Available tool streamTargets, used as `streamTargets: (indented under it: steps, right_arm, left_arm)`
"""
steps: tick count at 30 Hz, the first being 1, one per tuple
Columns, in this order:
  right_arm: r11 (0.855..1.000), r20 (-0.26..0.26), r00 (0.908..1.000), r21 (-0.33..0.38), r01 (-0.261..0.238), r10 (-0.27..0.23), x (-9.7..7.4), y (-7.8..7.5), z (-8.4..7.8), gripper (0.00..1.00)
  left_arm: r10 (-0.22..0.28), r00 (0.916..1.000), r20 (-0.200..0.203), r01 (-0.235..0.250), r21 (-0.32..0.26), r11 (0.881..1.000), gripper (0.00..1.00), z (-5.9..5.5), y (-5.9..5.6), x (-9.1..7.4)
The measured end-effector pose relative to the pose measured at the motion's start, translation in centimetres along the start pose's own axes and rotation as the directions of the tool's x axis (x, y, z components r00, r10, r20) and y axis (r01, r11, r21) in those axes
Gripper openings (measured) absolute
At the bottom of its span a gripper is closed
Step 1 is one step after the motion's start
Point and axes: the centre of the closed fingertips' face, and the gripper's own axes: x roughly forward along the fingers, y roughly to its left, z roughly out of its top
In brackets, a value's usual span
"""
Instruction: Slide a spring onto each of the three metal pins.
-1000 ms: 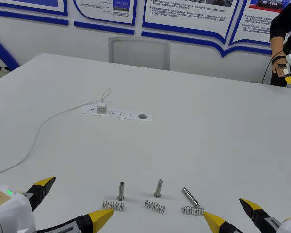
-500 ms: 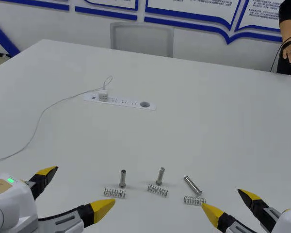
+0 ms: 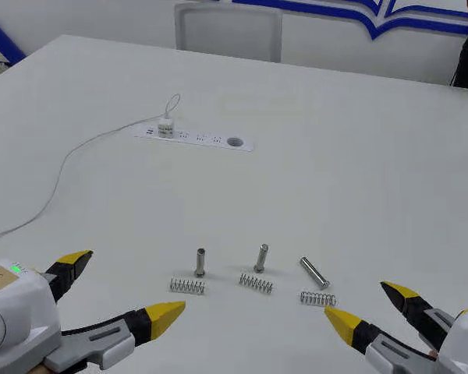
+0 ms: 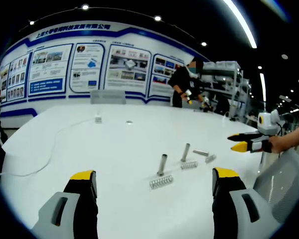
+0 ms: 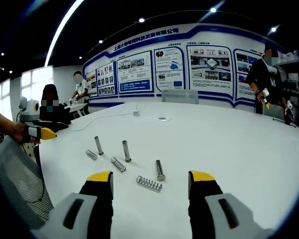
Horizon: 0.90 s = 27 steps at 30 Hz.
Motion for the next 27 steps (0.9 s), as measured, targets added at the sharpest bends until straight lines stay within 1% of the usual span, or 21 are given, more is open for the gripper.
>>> streamTargets:
  steps: [1, 2, 3, 5, 9, 13, 15, 17, 19, 23, 27]
  right_arm:
    - [1.000, -0.002, 1.0000, 0.001, 0.001, -0.001, 0.0, 0.0, 0.0, 0.61]
    - [1.000, -0.010, 0.9999, -0.016, 0.010, -0.011, -0.1, -0.1, -0.1, 0.60]
    - [0.999, -0.008, 0.9998, -0.030, 0.018, -0.018, -0.1, -0.2, 0.1, 0.59]
    - [1.000, 0.007, 0.9998, -0.019, 0.020, -0.019, -0.2, -0.2, 0.4, 0.58]
    - [0.999, -0.006, 0.9997, -0.029, 0.023, -0.023, -0.1, -0.3, 0.2, 0.58]
    - [0.999, 0.003, 0.9996, -0.016, 0.029, -0.029, -0.1, -0.6, 0.4, 0.56]
    - [1.000, -0.002, 0.9998, 0.001, 0.020, -0.020, 0.0, -0.6, 0.3, 0.56]
    - [1.000, -0.020, 0.9997, -0.012, 0.017, -0.017, 0.3, -0.7, 0.1, 0.55]
    - [1.000, -0.030, 0.9996, -0.028, -0.001, 0.000, 0.6, -0.7, 0.3, 0.53]
    - [0.998, -0.048, 0.9987, -0.058, -0.019, 0.017, 1.0, -0.8, 0.4, 0.51]
    - [0.997, -0.067, 0.9972, -0.063, -0.036, 0.032, 1.6, -1.1, 0.3, 0.49]
  left_arm:
    - [-0.002, 1.0000, -0.003, 0.002, 0.004, 1.000, 0.98, -0.1, -0.1, 0.0]
    - [-0.003, 1.0000, -0.008, 0.004, 0.010, 1.000, 0.98, -0.1, -0.2, 0.0]
    - [-0.006, 0.9999, -0.011, 0.006, 0.013, 1.000, 0.98, -0.2, -0.2, 0.1]
    - [-0.010, 0.9998, -0.017, 0.011, 0.020, 1.000, 0.98, -0.3, -0.3, 0.1]
    - [-0.011, 0.9996, -0.025, 0.012, 0.019, 1.000, 0.97, -0.4, -0.4, 0.1]
    - [-0.003, 0.9993, -0.036, 0.004, 0.014, 1.000, 0.96, -0.7, -0.1, 0.1]
    - [0.000, 0.9991, -0.042, 0.001, 0.013, 1.000, 0.96, -0.9, 0.0, 0.1]
    - [0.003, 0.9984, -0.057, -0.002, 0.022, 1.000, 0.95, -1.1, 0.0, 0.1]
    - [0.001, 0.9978, -0.066, 0.000, 0.026, 1.000, 0.94, -1.3, 0.0, 0.1]
    - [-0.003, 0.9973, -0.073, 0.005, 0.028, 1.000, 0.93, -1.5, -0.1, 0.1]
    - [-0.002, 0.9970, -0.078, 0.004, 0.024, 1.000, 0.93, -1.6, 0.0, 0.1]
